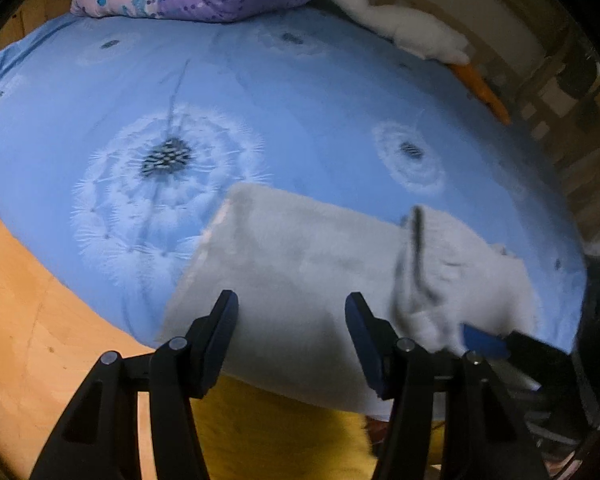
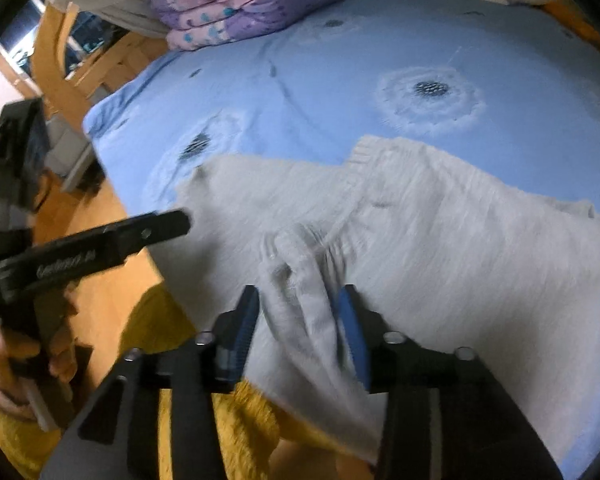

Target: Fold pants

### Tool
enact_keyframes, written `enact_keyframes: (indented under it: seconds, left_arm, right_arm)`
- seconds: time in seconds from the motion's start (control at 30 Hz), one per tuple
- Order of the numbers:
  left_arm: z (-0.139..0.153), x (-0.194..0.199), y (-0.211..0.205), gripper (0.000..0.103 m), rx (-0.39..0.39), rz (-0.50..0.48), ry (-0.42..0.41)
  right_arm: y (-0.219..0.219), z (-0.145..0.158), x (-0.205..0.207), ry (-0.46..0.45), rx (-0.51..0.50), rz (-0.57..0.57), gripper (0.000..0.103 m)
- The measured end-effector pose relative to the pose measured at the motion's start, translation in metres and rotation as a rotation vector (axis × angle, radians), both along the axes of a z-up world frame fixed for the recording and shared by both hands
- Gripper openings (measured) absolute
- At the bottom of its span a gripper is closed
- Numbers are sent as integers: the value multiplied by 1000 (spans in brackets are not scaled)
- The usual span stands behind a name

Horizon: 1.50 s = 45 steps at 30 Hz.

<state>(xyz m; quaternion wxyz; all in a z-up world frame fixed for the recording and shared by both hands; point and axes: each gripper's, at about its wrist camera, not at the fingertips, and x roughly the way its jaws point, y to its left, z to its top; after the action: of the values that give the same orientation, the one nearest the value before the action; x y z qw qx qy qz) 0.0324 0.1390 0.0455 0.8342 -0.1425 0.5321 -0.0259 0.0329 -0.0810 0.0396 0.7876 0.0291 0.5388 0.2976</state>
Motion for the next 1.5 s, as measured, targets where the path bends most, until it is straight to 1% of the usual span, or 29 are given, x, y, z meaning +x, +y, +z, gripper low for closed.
enact_keyframes:
  seconds: [0.1, 0.2, 0.27, 0.33, 0.4, 0.47, 0.6, 0.67, 0.73, 0.87, 1.07, 1.1, 1.13, 1.17, 1.23, 1.3, 1.43, 1.5]
  left_arm:
    - [5, 2, -11, 59, -61, -29, -7]
    - [6, 4, -29, 59, -124, -71, 0]
    - [3, 7, -42, 59, -152, -95, 16]
    - [0, 10, -56, 59, -164, -114, 34]
    - [-4, 14, -69, 59, -164, -132, 52]
    - [-8, 16, -78, 59, -155, -135, 69]
    - [-18, 18, -93, 59, -119, -116, 101]
    - [-24, 20, -99, 59, -114, -107, 112]
    - [-28, 22, -104, 59, -107, -101, 116]
    - [-27, 22, -108, 59, -93, -99, 82]
    - [-23, 22, -121, 58, -80, -132, 14]
    - [-23, 23, -122, 57, -80, -131, 10]
    - [-24, 23, -122, 51, -82, -127, 3]
    - [-25, 23, -121, 38, -82, -124, 2]
    - [-26, 24, -117, 22, -84, -109, 0]
    - [-21, 23, -113, 18, -129, -108, -15]
    - [-4, 17, -112, 17, -155, -126, -70]
    - [6, 16, -114, 16, -156, -143, -90]
  right_arm:
    - [-14, 9, -10, -10, 1, 5, 46]
    - [-39, 19, -21, -19, 6, -23, 46]
    - [-53, 23, -24, -38, -18, -52, 46]
    - [-68, 25, -29, -66, -74, -91, 46]
    - [-81, 25, -33, -82, -129, -130, 46]
    - [-94, 20, -34, -78, -156, -160, 46]
    - [-113, 2, -35, -17, -141, -196, 46]
    - [-117, -10, -34, 20, -126, -197, 46]
    - [-118, -18, -33, 36, -116, -197, 46]
    - [-119, -21, -33, 31, -101, -191, 46]
    - [-124, -24, -35, 28, -75, -199, 46]
    - [-127, -24, -37, 27, -72, -200, 46]
    - [-128, -24, -38, 28, -68, -202, 46]
    - [-130, -24, -39, 29, -65, -204, 46]
    - [-132, -23, -39, 33, -56, -209, 46]
    - [-136, -21, -40, 37, -44, -219, 46]
    - [-142, -17, -42, 49, -17, -237, 46]
    - [-145, -15, -43, 60, 4, -244, 46]
